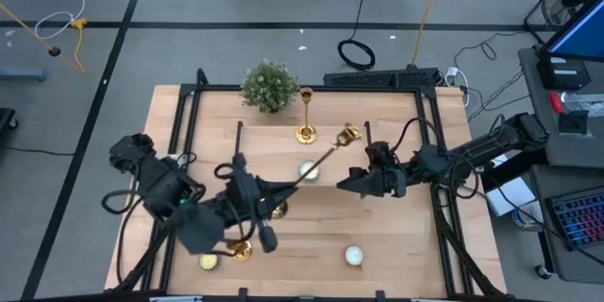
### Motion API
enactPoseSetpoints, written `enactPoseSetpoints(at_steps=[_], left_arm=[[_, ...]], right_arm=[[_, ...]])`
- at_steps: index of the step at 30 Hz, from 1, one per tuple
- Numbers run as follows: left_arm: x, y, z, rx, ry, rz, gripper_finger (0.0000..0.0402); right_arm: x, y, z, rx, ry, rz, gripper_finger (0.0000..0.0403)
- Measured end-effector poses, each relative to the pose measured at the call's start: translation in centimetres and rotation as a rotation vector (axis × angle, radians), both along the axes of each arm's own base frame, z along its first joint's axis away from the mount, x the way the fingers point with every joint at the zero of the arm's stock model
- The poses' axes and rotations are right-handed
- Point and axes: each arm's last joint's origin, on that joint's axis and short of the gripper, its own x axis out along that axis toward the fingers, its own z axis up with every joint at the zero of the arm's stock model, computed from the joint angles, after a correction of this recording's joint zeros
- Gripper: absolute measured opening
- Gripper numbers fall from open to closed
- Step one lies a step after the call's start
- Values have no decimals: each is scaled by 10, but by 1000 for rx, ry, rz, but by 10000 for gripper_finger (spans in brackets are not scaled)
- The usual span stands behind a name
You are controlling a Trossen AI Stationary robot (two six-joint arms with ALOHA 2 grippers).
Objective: Stock candles and holders on shelf
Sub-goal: Align the right gold candle holder with the other gold candle holder on the shelf
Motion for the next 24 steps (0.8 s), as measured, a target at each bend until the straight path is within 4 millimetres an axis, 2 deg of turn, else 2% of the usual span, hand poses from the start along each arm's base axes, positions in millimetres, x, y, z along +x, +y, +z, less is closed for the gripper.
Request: enactPoseSetpoints(at_steps=[14, 24], left_arm=[[-41, -19, -18, -22, -99, 255, 16], [-54, -29, -62, -108, -280, 337, 16]], right_arm=[[-2, -1, 5, -17, -61, -16, 169], [-8, -3, 16, -54, -215, -90, 169]])
